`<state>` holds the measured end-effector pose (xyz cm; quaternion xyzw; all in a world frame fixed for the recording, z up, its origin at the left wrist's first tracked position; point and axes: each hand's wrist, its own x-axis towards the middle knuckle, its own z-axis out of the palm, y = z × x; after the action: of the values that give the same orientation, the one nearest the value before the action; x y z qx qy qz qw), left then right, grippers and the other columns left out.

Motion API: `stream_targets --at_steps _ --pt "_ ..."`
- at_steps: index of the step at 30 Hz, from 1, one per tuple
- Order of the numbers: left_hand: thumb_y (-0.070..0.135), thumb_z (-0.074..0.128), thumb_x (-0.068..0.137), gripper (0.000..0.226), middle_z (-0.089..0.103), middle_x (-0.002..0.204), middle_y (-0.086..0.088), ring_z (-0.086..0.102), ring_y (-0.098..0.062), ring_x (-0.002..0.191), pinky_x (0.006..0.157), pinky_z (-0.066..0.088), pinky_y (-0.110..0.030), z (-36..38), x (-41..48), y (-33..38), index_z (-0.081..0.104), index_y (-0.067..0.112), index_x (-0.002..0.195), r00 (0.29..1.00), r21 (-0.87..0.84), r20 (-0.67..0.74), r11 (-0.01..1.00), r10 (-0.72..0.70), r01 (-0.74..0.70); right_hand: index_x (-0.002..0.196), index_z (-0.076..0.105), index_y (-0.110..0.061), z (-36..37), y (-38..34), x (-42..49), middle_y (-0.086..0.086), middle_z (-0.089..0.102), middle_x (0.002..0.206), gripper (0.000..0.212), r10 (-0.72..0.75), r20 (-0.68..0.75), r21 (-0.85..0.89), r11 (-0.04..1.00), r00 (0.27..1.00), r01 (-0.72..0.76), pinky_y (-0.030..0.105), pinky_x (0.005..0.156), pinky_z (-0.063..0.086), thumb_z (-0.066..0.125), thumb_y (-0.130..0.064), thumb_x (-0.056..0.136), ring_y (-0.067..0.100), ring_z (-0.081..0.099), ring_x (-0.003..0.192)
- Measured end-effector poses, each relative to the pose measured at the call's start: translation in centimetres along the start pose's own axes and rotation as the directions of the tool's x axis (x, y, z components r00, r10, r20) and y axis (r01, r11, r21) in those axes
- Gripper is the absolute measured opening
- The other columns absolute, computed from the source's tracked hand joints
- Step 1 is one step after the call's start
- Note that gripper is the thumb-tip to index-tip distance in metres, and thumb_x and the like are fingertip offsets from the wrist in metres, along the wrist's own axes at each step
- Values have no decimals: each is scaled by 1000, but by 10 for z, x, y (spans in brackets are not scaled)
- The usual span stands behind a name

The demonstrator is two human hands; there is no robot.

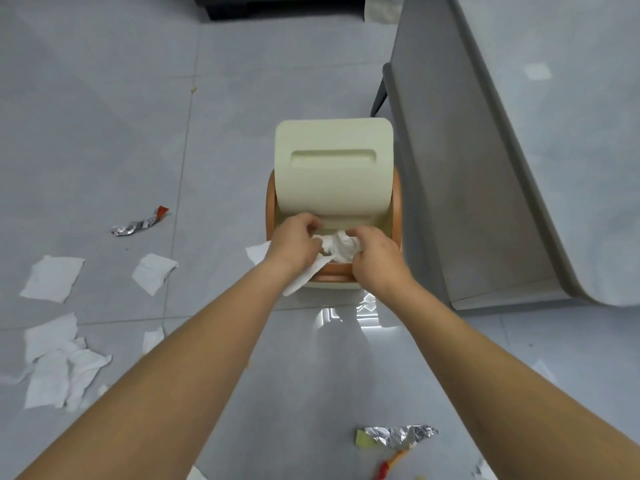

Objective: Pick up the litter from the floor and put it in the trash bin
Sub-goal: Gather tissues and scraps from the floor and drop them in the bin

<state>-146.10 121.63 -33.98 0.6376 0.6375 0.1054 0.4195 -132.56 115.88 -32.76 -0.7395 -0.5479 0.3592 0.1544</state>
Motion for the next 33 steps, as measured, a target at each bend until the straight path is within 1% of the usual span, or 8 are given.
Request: stream_targets --at_steps 4,7,9,13,17,21,26,33 --pt "35 69 74 34 60 105 -5 53 -24 100 76 42 -30 -22 -29 -3 61 15 100 972 301 -76 934 223 -190 122 55 -12 -1 2 -13 8 50 131 40 -27 -11 -53 998 1000 26 39 98 42 43 -2 85 26 46 121" --pt "57 75 58 67 50 111 -3 44 -26 105 79 42 -34 -34 -50 -16 55 20 111 983 541 110 821 145 -182 121 56 -13 -1 1 -21 6 50 130 35 -5 -16 -50 999 1000 4 40 98 43 44 -8 89 25 45 121" --pt "41 72 70 52 49 114 -4 49 -27 103 77 46 -36 -34 -55 -24 55 17 113 981 621 169 763 94 -180 123 54 -14 -1 0 -25 5 49 132 36 2 -21 -43 999 1000 -3 37 100 42 44 -9 89 23 43 123" --pt "5 50 83 19 63 94 -12 59 -31 85 64 43 -31 -26 -44 -15 65 8 93 982 503 33 846 185 -176 123 54 -16 -1 0 -28 3 50 131 36 -11 -34 -41 999 999 9 34 101 40 45 -11 88 22 42 123" --pt "12 52 84 17 66 97 -11 59 -30 90 74 49 -33 -11 -28 2 60 6 98 993 344 19 932 116 -116 125 53 -17 0 3 -29 3 52 130 39 -51 -21 -67 997 998 50 35 104 38 46 -10 87 23 43 123" --pt "36 44 91 31 66 95 -10 59 -31 91 79 51 -42 -1 -23 0 58 9 98 980 484 186 861 76 -158 126 51 -16 5 5 -29 5 53 129 39 -60 -9 -79 995 998 59 37 103 39 46 -10 87 25 44 121" --pt "37 48 90 31 63 105 -6 55 -26 101 82 49 -38 3 -32 -12 59 13 106 970 386 -3 895 243 -223 125 52 -15 8 10 -35 4 53 127 39 -74 -40 -43 996 996 72 39 102 38 46 -8 87 23 44 120" --pt "35 63 83 42 59 111 0 53 -17 107 89 47 -31 2 -87 -15 52 18 119 980 148 -21 970 198 -193 129 50 -18 -9 35 -97 2 53 131 44 -40 -66 4 999 997 41 25 99 32 48 -7 87 21 43 123"
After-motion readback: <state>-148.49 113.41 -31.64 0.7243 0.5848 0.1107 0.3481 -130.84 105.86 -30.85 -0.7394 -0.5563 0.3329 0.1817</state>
